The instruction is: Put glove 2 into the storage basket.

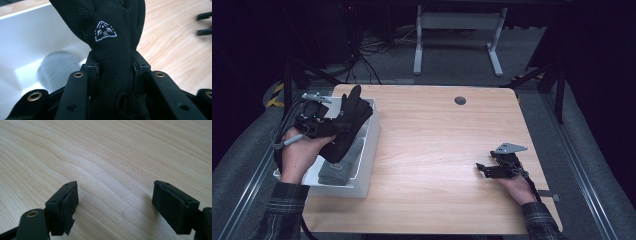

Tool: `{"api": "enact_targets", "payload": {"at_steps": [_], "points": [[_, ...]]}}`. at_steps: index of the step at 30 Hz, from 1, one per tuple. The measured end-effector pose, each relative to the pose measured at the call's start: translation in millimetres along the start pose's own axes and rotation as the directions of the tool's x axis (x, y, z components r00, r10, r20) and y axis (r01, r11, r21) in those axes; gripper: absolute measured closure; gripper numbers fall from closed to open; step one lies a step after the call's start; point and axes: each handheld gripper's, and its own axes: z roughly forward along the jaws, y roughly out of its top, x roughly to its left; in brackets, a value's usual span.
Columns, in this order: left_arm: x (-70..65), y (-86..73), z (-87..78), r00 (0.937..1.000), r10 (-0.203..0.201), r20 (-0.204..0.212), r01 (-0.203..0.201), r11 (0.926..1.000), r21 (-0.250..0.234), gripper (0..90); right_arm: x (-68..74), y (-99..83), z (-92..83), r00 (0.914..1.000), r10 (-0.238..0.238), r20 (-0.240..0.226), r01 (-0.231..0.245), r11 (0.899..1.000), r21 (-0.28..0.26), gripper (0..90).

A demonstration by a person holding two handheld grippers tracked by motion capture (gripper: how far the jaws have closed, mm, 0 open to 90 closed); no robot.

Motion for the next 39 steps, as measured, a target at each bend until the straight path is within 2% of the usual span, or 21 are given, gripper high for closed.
{"api": "enact_targets", "payload": {"at_steps": [9,15,19,22,27,28,29,31,34,39], "points": [[17.9,-23.3,24.1,0.9969,-0.059,-0.052,0.062,0.9967,0.053,66.3,0.1,0.0,0.0,1.0,0.0,0.001,0.0,1.0,0.0,21.4],[25.5,-36.7,47.6,0.9932,-0.083,-0.082,0.091,0.9899,0.108,66.1,0.1,0.1,0.1,1.0,0.002,0.001,-0.002,1.0,0.0,21.3],[31.5,-46.0,63.4,0.9901,-0.095,-0.104,0.11,0.9823,0.151,65.8,0.0,0.0,0.1,1.0,0.001,0.001,-0.001,1.0,0.0,21.3],[34.7,-52.2,73.7,0.9884,-0.088,-0.124,0.109,0.9777,0.179,65.5,0.0,0.0,0.1,1.0,0.001,0.001,-0.001,1.0,0.0,21.3],[36.4,-55.9,79.8,0.9878,-0.089,-0.128,0.112,0.9763,0.186,64.5,0.0,0.0,0.1,1.0,0.001,0.002,-0.001,1.0,0.0,21.2],[36.4,-55.4,79.3,0.9876,-0.087,-0.131,0.111,0.976,0.187,63.4,0.0,0.0,0.1,1.0,0.001,0.002,-0.001,1.0,0.0,21.2],[36.7,-54.8,78.7,0.9871,-0.093,-0.131,0.116,0.9759,0.185,58.0,0.1,0.1,0.1,1.0,0.002,0.002,-0.002,1.0,0.0,21.2],[38.0,-53.6,77.0,0.9849,-0.1,-0.141,0.125,0.9751,0.183,55.1,0.1,0.1,0.1,1.0,0.003,0.002,-0.003,1.0,0.0,21.2],[38.9,-51.3,73.1,0.9816,-0.108,-0.158,0.135,0.9751,0.176,41.4,0.1,0.1,0.1,1.0,0.002,0.002,-0.002,1.0,0.0,21.2],[38.0,-47.7,67.1,0.9783,-0.099,-0.182,0.127,0.9804,0.15,25.4,0.1,0.1,0.1,1.0,0.002,0.002,-0.002,1.0,0.0,21.2]]}}
